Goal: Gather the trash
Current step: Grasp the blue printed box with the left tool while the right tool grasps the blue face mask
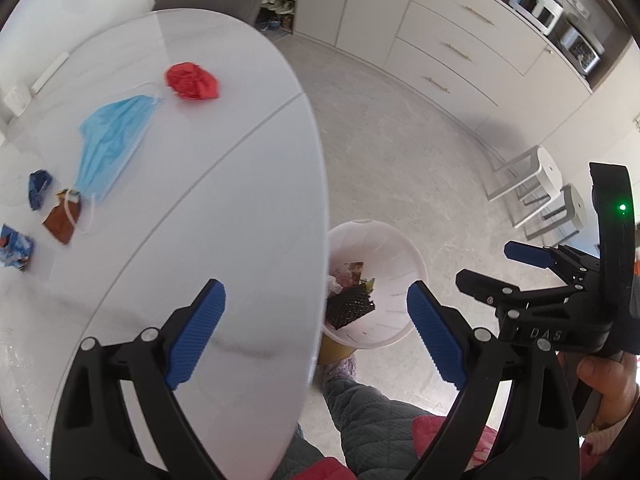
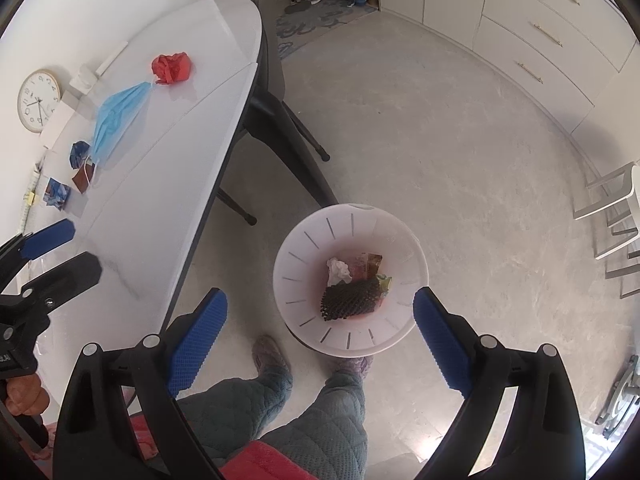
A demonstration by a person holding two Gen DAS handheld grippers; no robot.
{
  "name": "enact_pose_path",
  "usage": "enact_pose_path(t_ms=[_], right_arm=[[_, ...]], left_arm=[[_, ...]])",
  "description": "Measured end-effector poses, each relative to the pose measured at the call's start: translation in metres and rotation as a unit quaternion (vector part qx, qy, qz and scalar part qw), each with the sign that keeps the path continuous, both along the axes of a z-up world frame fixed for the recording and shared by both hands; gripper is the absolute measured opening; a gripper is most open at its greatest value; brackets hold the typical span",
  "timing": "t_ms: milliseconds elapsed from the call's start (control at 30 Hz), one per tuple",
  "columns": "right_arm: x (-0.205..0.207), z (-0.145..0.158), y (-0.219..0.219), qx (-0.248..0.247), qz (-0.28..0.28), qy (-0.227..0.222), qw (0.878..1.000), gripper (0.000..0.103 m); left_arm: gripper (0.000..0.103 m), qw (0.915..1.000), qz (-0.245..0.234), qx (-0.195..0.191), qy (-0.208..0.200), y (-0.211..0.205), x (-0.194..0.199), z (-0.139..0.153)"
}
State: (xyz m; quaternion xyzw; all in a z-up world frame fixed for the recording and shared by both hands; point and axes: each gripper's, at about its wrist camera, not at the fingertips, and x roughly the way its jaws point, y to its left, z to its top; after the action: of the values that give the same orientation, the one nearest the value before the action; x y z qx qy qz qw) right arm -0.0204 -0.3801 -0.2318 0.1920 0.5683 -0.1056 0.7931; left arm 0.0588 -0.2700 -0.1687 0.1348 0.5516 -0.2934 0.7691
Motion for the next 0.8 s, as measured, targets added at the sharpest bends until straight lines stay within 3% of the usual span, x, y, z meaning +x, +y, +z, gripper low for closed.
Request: enact_pose_path(t_ms=[233, 467, 667, 800], right_arm=[[0.043, 0.007, 0.03, -0.008, 0.031, -0.006, 0.999, 0.098], [0.099, 0.01, 0.082, -0.012, 0.1, -0.005, 0.995, 0.099], [0.15, 0.016, 0.132, -0.018, 0.153, -0.009, 0.988, 0.099], [0.18, 0.021, 0.158, -0.012, 0.17, -0.019, 0.985, 0.099]], left_arm=[[0.089, 0.9962, 0.085, 0.007, -0.015, 0.072, 0.034, 0.007], [0.09, 0.9817, 0.18, 0.042, -0.047, 0.167, 0.083, 0.009], [0.09, 0.9723, 0.213, 0.072, -0.062, 0.235, 0.123, 0.007], [0.09, 0.9652, 0.249, 0.063, -0.05, 0.271, 0.143, 0.007]])
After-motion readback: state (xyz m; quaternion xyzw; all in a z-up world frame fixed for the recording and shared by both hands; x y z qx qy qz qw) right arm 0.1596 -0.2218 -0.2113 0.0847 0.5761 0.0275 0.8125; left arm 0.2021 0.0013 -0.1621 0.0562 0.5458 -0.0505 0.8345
